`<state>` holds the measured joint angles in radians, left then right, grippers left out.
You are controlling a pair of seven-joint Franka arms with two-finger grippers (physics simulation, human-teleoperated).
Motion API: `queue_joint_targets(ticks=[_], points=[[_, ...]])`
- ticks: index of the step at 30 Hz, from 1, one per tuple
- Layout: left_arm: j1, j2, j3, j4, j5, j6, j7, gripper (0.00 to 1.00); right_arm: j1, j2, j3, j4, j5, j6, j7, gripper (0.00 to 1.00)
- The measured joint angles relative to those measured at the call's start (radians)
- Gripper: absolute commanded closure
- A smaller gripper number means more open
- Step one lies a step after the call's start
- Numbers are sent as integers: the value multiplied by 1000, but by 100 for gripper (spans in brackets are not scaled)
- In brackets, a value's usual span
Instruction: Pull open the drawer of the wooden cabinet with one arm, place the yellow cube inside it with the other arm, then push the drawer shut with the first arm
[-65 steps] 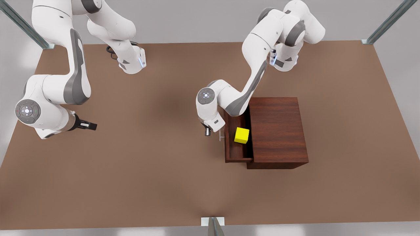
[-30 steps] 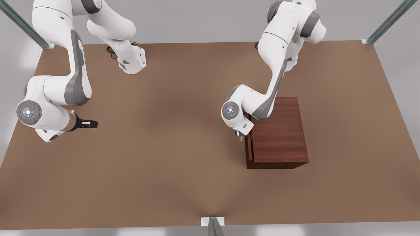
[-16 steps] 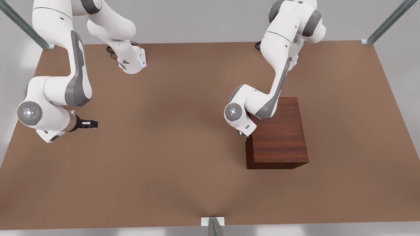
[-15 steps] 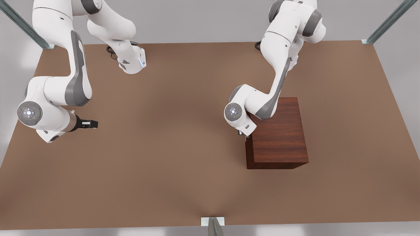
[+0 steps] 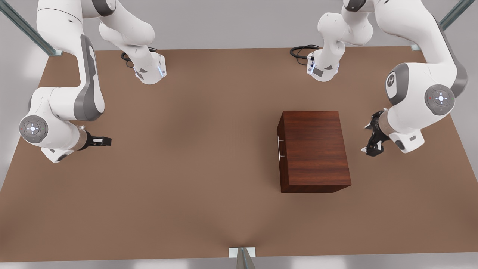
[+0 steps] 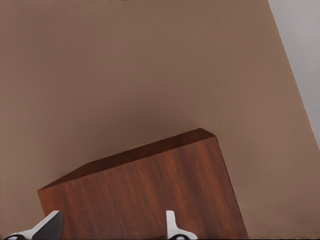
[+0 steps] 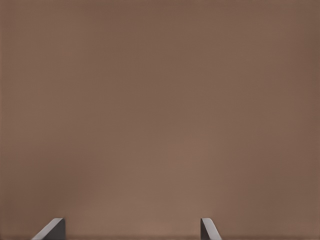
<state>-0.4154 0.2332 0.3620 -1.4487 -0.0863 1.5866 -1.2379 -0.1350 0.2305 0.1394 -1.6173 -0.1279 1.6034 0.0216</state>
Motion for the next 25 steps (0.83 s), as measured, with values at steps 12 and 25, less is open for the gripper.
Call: queue_joint_targets(ticks=[12,25], points=[[391,-73,-429,-86,114,73,661,0,0,1,0,0,0,0,-3,0],[395,-47,-429,-26,104,35,1019,0,0,2,0,0,-1,0,-4,0]])
